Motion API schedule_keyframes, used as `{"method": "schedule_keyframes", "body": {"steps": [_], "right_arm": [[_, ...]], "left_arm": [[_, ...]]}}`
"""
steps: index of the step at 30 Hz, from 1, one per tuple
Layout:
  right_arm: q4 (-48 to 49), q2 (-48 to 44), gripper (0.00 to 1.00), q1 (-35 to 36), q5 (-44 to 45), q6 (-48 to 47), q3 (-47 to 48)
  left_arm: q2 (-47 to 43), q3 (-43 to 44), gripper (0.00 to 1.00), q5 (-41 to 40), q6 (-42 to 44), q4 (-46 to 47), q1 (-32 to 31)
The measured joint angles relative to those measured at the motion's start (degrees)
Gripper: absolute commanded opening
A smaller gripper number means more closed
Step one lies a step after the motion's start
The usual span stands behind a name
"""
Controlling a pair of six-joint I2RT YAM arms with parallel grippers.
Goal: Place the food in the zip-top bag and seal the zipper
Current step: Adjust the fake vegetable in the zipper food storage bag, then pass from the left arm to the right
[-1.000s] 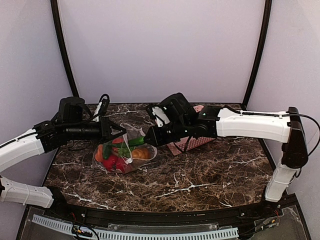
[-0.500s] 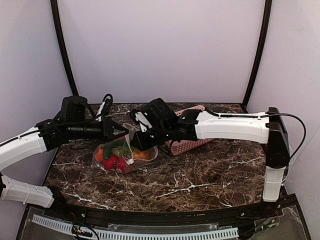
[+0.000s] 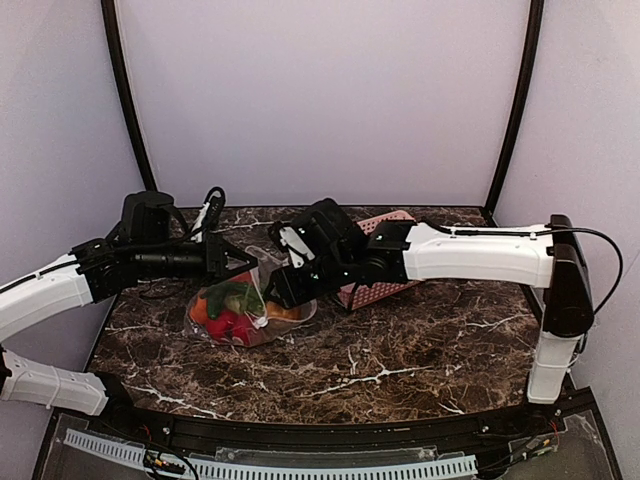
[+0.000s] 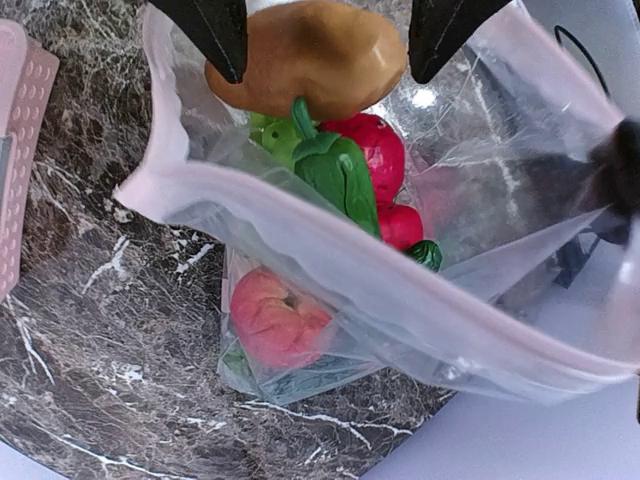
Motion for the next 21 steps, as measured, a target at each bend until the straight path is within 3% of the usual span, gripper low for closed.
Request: {"method": "schedule_keyframes", "body": {"steps": [3, 6, 11, 21], "right_arm": [[-0.55, -4.57, 0.7, 0.02, 1.27, 0.24, -2.23], [-0.48, -10.03, 0.72, -0.24, 2.91, 0.83, -5.25], [-0.31, -15.32, 0.69, -3.23, 3.61, 3.13, -11.69], [-0.72, -11.34, 0.57, -6.19, 0.66, 5.11, -15.76]], "left_arm": [[-0.33, 0.0, 0.01, -0.28, 0.0, -0.07, -0.02], [-0.76, 0.0, 0.01, -0.39, 0.0, -0.39, -0.07], [-0.94, 0.0, 0.01, -0.39, 0.0, -0.42, -0.11], [-1.05, 0.0, 0.01, -0.48, 0.24, -0.72, -0.15]]}}
